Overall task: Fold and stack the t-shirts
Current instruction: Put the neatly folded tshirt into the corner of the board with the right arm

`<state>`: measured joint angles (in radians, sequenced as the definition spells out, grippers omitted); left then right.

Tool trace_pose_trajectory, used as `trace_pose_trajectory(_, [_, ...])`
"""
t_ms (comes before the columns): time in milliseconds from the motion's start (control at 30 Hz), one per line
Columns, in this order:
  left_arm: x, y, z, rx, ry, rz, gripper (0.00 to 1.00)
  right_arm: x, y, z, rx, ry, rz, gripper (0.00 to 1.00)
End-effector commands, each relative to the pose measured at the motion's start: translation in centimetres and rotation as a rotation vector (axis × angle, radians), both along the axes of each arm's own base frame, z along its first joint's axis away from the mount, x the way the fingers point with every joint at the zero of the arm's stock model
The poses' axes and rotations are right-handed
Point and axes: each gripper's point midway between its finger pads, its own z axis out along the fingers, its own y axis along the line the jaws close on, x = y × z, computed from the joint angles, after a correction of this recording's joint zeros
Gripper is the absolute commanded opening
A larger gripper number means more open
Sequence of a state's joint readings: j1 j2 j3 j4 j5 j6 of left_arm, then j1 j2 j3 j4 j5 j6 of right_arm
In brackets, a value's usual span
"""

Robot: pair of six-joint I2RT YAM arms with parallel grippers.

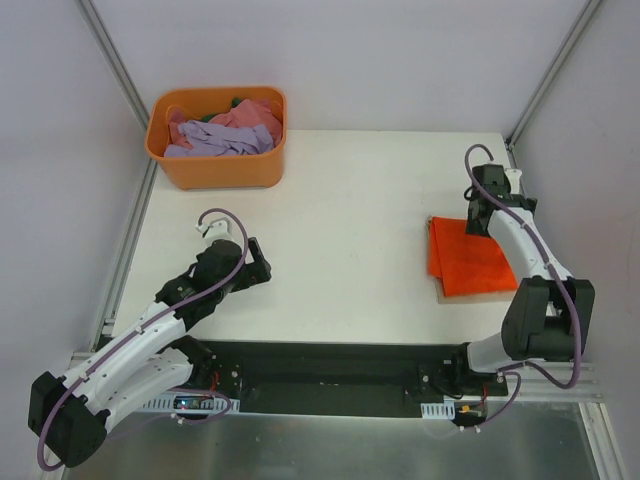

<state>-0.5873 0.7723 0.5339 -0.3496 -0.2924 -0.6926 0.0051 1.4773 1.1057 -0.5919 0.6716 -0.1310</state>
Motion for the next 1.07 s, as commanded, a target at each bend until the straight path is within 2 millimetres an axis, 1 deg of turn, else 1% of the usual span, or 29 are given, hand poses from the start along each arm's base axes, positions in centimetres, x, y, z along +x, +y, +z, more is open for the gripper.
trace_pose_trajectory(0, [0.2,0.5,0.1,0.009,-0.005,0.023,0.99,-0.6,1.8,4.1,0.129,-0.176,-0.012,0.96])
trace_pose_trajectory(33, [0.2,0.5,0.2,0.008,-0.006,0.021,0.99,-0.5,2.8,4.8,0.189,-0.236,0.008,0.96])
trace_pose_trajectory(100, [0.2,0.4,0.4,-0.001,-0.006,0.023,0.99,-0.6,4.8,5.4,0.298,-0.324,0.071,0.96])
trace_pose_trajectory(133, [0.2,0.3,0.7,-0.005,-0.007,0.018,0.99,-0.7,6.1,5.6,0.371,-0.37,0.098,0.96])
trace_pose_trajectory(267, [0.1,-0.3,1.8,-0.036,-0.015,-0.006,0.99,-1.4,11.3,7.3,0.595,-0.525,0.319,0.96])
trace_pose_trajectory(300, [0.0,-0.5,2.0,-0.046,-0.016,-0.014,0.99,-1.7,13.0,7.6,0.667,-0.543,0.39,0.96])
trace_pose_trajectory(333, [0.0,-0.7,2.2,-0.054,-0.017,-0.021,0.99,-2.2,14.5,7.2,0.737,-0.541,0.443,0.96])
trace_pose_trajectory(400, [-0.2,-1.0,2.4,-0.071,-0.016,-0.034,0.99,-3.2,17.5,7.1,0.872,-0.53,0.567,0.96])
trace_pose_trajectory(467, [-0.4,-1.2,2.5,-0.083,-0.013,-0.043,0.99,-4.7,20.0,7.0,0.996,-0.508,0.678,0.96])
trace_pose_trajectory(500, [-0.6,-1.2,2.5,-0.088,-0.007,-0.044,0.99,-5.4,20.9,6.6,1.051,-0.496,0.704,0.96])
trace_pose_trajectory(567, [-0.8,-1.2,2.2,-0.089,0.004,-0.044,0.99,-6.6,21.6,5.3,1.102,-0.48,0.71,0.96])
trace_pose_trajectory(667, [-1.3,-0.9,1.7,-0.088,0.024,-0.039,0.99,-7.4,21.1,3.3,1.072,-0.497,0.691,0.96])
trace_pose_trajectory(700, [-1.5,-0.9,1.6,-0.087,0.031,-0.038,0.99,-7.6,21.1,2.9,1.067,-0.501,0.7,0.96])
trace_pose_trajectory(767, [-1.7,-0.8,1.4,-0.095,0.043,-0.03,0.99,-8.4,21.7,2.9,1.084,-0.516,0.756,0.96])
trace_pose_trajectory(833, [-2.0,-0.8,1.2,-0.103,0.053,-0.027,0.99,-9.0,22.2,3.6,1.091,-0.546,0.815,0.96])
trace_pose_trajectory(867, [-2.0,-0.8,1.1,-0.105,0.057,-0.024,0.99,-9.2,22.2,3.7,1.081,-0.557,0.829,0.96])
trace_pose_trajectory(1033, [-2.8,-1.0,0.8,-0.135,0.079,-0.022,0.99,-9.2,21.0,3.5,1.021,-0.619,0.771,0.96])
